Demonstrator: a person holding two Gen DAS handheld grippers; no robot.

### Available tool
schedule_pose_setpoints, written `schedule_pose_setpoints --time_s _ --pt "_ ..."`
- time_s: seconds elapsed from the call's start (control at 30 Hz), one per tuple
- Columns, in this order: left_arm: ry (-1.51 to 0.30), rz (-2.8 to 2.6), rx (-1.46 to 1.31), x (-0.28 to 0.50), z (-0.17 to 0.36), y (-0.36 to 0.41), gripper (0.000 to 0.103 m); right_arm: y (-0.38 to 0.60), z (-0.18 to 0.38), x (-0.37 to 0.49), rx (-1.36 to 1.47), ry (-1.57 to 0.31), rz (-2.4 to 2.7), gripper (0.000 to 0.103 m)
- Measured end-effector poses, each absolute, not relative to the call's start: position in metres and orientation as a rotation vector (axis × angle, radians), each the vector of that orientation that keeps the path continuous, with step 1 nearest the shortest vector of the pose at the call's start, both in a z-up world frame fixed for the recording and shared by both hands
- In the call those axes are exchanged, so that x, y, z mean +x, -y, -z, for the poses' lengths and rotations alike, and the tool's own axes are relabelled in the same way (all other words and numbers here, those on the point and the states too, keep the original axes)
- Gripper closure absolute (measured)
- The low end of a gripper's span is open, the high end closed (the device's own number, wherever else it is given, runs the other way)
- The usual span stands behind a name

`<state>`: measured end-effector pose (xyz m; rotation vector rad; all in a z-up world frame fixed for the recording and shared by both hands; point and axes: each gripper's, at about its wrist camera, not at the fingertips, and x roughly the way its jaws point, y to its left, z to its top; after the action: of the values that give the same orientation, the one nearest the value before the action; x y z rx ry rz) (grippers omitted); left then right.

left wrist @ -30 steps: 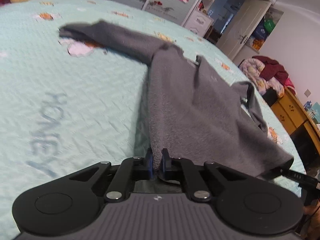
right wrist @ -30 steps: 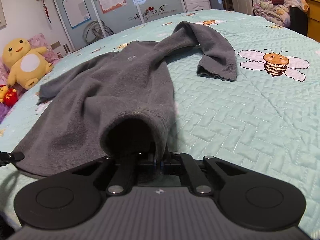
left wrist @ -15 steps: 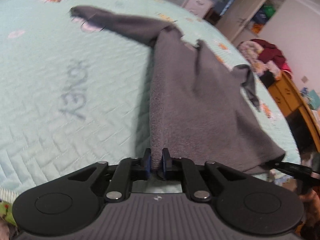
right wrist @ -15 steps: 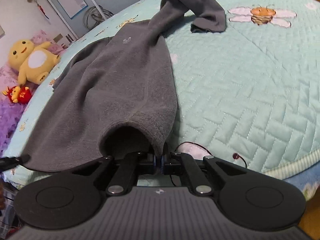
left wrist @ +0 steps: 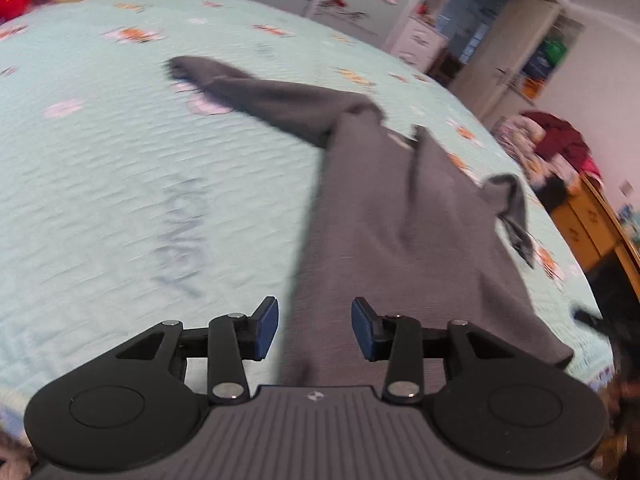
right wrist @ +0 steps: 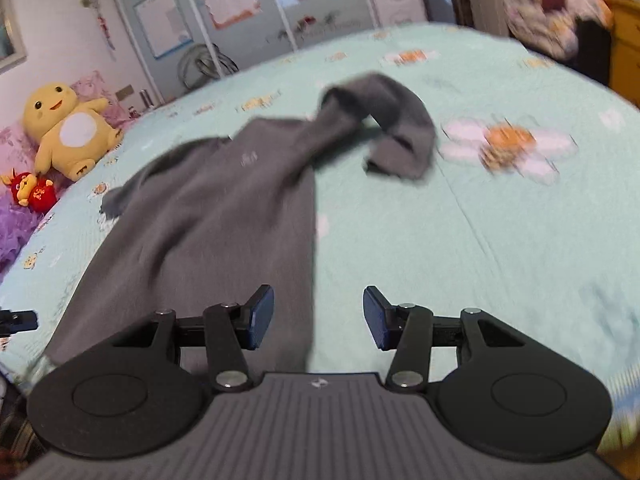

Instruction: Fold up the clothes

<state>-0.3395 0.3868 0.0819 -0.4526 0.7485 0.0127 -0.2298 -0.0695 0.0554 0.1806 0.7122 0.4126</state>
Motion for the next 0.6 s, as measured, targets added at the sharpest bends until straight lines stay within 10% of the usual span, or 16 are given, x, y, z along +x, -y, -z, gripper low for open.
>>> schedule_pose_setpoints --time_s 0.5,0.57,0.6 --pt "-0.791 0.146 -0.415 -0.278 -0.059 -0.324 0.053 -0.024 -0.004 -0.024 0.358 -0.857 -0.486 0.056" --pt "-0.796 0.15 -0.429 -0.273 -0.056 -0.324 0.053 -0.025 -0.008 -0.025 0.299 -0.833 -0.47 0.1" --pt "-0.794 0.156 -0.433 -0.272 -0.055 -0.325 0.052 -0.025 -0.013 -0.027 0.262 -0.809 -0.465 0.1"
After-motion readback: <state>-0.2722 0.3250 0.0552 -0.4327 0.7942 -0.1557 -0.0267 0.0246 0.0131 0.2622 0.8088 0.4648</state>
